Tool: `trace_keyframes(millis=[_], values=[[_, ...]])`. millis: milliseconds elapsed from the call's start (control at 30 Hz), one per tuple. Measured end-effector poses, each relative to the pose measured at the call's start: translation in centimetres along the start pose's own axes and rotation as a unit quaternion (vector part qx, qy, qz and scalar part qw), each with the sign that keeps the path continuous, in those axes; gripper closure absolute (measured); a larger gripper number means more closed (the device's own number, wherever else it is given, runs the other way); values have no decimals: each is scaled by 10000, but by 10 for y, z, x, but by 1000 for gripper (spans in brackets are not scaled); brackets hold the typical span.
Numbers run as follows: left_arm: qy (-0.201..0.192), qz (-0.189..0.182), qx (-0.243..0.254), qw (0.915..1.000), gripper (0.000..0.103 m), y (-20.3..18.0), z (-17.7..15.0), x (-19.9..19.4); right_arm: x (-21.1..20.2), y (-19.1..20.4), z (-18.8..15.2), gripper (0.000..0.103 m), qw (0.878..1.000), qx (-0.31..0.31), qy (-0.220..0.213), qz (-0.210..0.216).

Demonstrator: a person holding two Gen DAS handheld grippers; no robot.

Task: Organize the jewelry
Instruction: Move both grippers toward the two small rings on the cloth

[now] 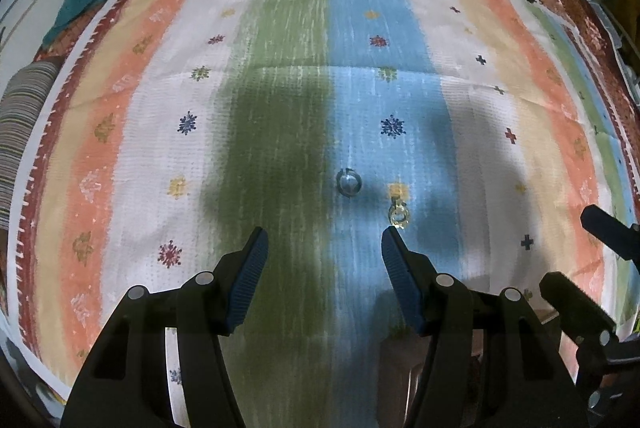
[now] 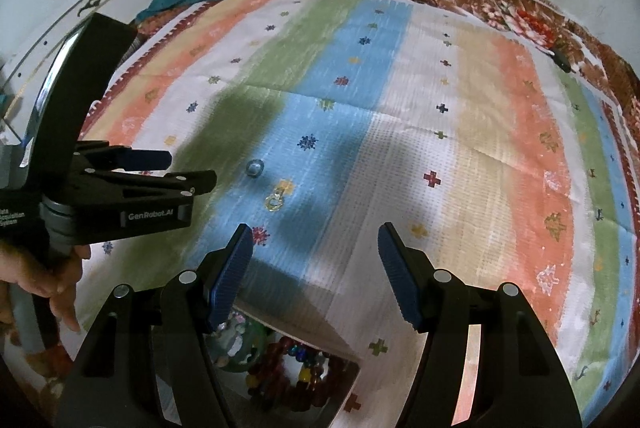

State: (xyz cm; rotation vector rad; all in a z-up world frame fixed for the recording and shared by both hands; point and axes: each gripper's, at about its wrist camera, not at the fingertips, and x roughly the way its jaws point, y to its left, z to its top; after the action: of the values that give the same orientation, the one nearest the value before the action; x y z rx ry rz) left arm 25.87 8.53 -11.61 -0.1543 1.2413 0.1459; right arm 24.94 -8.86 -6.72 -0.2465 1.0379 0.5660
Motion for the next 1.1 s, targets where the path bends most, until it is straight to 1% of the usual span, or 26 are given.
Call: trace_keyframes(millis=[233,467,600,633,700,767,967,1033,1100], values=[[149,-67,-65,9998,44,0,16,20,16,-2,3,38,9998,-119,168,-2],[312,-122,29,9994,45,-6,30,41,30,0,8,38,9993,-271,274,4],[366,-130,43,9992,50,-8,36,48,40,-1,12,38,9989,-255,378,138],[382,-137,40,9992,51,-8,37,50,42,0,13,38,9988,-282,374,106],[420,-178,31,9990,61,-8,39,54,44,2,16,38,9988,-330,351,44],[472,-206,9,9987,67,-8,41,56,47,4,18,38,9985,-380,379,64],[606,-319,106,9976,67,-16,45,64,57,11,22,38,9973,-562,465,102],[685,-323,128,9970,69,-18,46,69,59,12,23,38,9969,-598,490,127],[742,-304,140,9967,74,-18,46,73,62,14,24,38,9965,-632,523,166]])
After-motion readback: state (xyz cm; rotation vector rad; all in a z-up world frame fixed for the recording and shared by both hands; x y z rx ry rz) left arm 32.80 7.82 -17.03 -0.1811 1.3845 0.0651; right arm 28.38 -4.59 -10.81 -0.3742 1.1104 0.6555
